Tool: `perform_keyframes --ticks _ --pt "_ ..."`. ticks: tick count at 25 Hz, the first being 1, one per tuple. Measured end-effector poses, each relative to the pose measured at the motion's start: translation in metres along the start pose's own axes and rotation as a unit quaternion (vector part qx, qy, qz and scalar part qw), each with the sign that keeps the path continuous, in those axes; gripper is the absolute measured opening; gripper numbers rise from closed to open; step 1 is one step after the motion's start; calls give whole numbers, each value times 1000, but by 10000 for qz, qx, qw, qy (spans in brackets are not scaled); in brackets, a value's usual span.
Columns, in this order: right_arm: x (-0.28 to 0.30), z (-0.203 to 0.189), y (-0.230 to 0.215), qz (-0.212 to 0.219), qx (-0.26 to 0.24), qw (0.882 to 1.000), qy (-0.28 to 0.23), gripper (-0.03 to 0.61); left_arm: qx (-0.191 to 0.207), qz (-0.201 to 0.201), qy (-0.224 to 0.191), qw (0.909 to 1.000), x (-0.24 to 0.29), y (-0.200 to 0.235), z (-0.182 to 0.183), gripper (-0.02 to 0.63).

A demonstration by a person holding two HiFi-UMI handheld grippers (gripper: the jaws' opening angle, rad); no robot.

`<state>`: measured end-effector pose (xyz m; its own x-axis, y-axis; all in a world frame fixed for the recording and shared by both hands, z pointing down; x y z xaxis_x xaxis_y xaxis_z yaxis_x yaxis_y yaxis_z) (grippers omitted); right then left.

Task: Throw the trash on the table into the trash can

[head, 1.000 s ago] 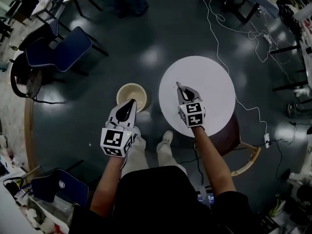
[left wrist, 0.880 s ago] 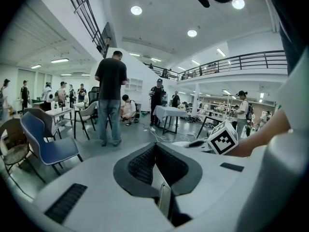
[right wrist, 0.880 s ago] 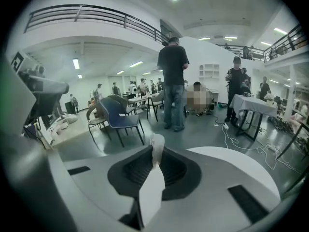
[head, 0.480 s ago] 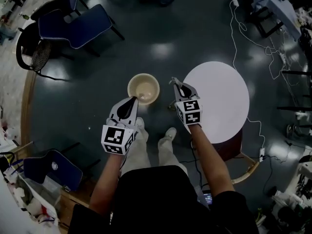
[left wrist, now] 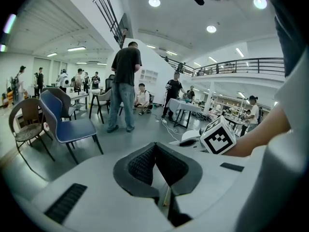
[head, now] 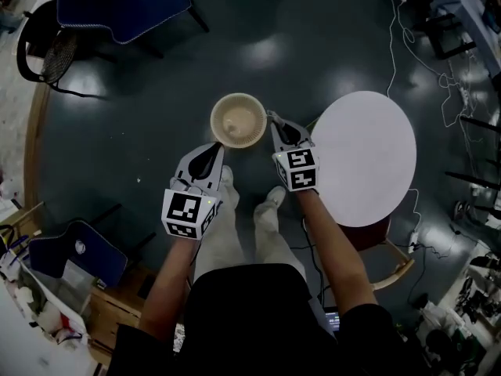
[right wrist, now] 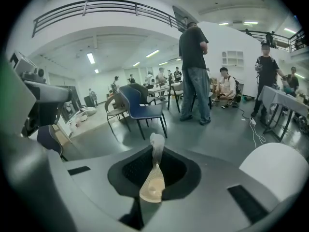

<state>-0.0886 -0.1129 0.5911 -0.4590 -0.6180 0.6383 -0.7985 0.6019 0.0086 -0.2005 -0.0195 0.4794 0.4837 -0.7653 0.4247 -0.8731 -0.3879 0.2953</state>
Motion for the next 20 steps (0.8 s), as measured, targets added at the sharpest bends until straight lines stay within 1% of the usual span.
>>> perform_keyframes --ticks 3,8,17,20 --pt "26 -11 16 76 2 9999 100 48 -136 -55 39 9999 10 20 -18 15" --pt "67 -39 32 129 64 9994 305 48 -194 -226 282 9992 32 45 -55 15" --pt "136 -101 38 21 310 9978 581 48 -273 -439 579 9970 72 83 -122 15" --pt "155 -124 42 2 391 9968 696 48 -396 -520 653 9957 87 93 -147 15"
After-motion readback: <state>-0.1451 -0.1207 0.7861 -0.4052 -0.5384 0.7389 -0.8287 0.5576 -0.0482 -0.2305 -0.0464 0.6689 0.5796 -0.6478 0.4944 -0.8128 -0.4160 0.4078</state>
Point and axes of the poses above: the fingertips, and each gripper's own axes: x forward along the fingers, y to its left, z out of its top, the point moved 1 cm from there along -x, backward along the fingers, and after that the axes turned 12 degrees about -z, right-handed, at the moved point
